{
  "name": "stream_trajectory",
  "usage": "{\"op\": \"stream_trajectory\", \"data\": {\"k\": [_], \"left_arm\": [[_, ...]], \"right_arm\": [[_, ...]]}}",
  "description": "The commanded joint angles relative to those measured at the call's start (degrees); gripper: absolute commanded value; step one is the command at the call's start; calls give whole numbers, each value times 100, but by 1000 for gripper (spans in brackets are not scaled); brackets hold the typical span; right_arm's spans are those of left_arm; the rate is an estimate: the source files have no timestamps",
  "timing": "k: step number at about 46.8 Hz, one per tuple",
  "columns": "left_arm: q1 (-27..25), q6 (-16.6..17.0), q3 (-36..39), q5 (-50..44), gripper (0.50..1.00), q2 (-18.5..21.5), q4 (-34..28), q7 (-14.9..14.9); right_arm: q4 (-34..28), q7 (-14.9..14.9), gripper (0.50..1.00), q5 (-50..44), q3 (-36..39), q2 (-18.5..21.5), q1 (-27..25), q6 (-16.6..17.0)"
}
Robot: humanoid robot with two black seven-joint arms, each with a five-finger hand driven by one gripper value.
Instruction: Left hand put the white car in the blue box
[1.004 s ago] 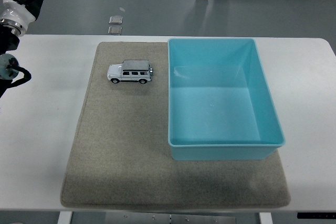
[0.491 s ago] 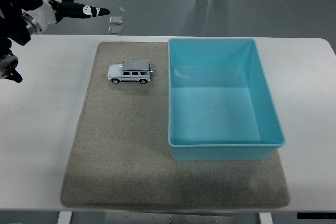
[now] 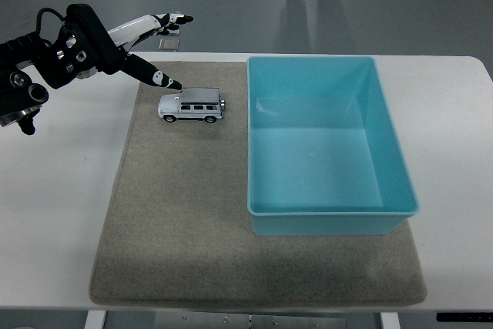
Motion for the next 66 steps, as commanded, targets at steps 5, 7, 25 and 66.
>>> {"op": "stream_trajectory", "data": {"k": [5, 7, 25, 66], "left_arm": [[-82, 1, 149, 36, 994, -45, -106, 354], [-91, 1, 167, 36, 992, -71, -141, 442], [-161, 141, 483, 53, 924, -440, -247, 926], [-117, 502, 1063, 150, 919, -1355, 703, 926]], "right_arm": [[0, 0, 936, 0, 3, 0, 0, 0], [0, 0, 936, 0, 3, 0, 0, 0], [0, 0, 936, 0, 3, 0, 0, 0], [0, 0, 936, 0, 3, 0, 0, 0]]}}
